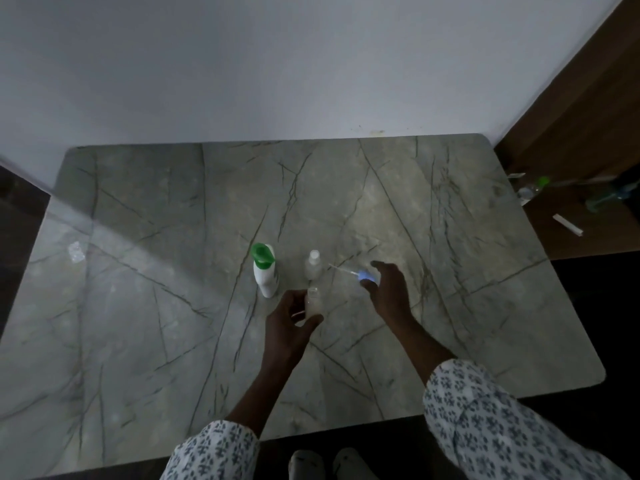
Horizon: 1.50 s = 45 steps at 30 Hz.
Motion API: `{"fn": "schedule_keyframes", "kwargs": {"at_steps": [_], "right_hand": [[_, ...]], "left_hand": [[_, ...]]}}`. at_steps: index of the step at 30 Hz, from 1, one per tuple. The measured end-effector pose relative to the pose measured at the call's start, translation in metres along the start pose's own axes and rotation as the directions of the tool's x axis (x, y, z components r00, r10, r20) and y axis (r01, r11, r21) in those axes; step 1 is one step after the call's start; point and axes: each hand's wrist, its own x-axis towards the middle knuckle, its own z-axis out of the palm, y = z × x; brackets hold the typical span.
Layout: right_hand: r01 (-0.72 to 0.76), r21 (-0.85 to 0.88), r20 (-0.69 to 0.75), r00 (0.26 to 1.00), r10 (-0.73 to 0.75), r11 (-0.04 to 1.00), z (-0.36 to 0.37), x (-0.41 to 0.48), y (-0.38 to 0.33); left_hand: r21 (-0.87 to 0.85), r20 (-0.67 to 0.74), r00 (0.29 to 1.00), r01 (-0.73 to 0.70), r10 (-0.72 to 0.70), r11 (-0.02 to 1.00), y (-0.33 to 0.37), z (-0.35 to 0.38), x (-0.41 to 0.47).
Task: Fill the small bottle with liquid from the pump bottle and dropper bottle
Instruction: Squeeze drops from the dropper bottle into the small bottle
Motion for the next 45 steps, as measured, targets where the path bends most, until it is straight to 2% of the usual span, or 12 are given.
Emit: {"fn": "schedule_keyframes", "kwargs": {"at_steps": [4,6,10,12,14,17,23,27,32,39,45], "right_hand": [[0.137,-0.193,0.127,0.985,-0.114,0.972,0.015,0.016,0.015],[0.181,-0.279,0.115,0.981,-0.154,0.943,0.023,0.017,0.017],[0.234,-0.298,0.055,0.972,-0.228,0.925,0.028,0.012,0.018],[0.209,-0.226,0.028,0.978,-0.208,0.952,0.022,0.003,0.015],[0.168,-0.038,-0.029,0.985,-0.169,0.985,0.005,-0.013,0.006],[0.183,0.180,-0.086,0.982,-0.170,0.967,-0.040,-0.050,-0.021],[0.249,0.313,-0.035,0.967,-0.251,0.917,-0.118,-0.097,-0.070],[0.239,0.381,0.018,0.964,-0.265,0.893,-0.135,-0.103,-0.093],[0.247,0.414,-0.004,0.963,-0.270,0.876,-0.135,-0.106,-0.102],[0.245,0.318,-0.015,0.967,-0.254,0.916,-0.133,-0.104,-0.101],[0.479,0.118,0.019,0.875,-0.484,0.870,-0.125,-0.104,-0.114]], "left_hand": [[0.037,0.001,1.000,-0.021,0.021,0.999,-0.003,-0.009,-0.005],[0.061,-0.005,0.999,-0.037,0.038,0.997,-0.004,-0.012,-0.008],[0.068,-0.020,0.999,-0.040,0.041,0.997,-0.002,-0.014,-0.011],[0.076,-0.040,0.999,-0.028,0.031,0.997,0.000,-0.017,-0.012],[0.076,-0.062,0.998,-0.025,0.030,0.997,0.004,-0.019,-0.013],[0.055,-0.081,0.996,-0.041,0.045,0.998,0.018,-0.023,-0.014],[0.068,-0.079,0.993,-0.077,0.082,0.995,0.049,-0.030,-0.011],[0.091,-0.081,0.990,-0.109,0.117,0.990,0.061,-0.029,-0.010],[0.115,-0.073,0.984,-0.156,0.165,0.981,0.071,-0.029,-0.009],[0.204,-0.050,0.970,-0.221,0.236,0.954,0.074,-0.027,-0.015],[0.285,0.042,0.929,-0.365,0.369,0.886,0.081,-0.015,-0.024]]}}
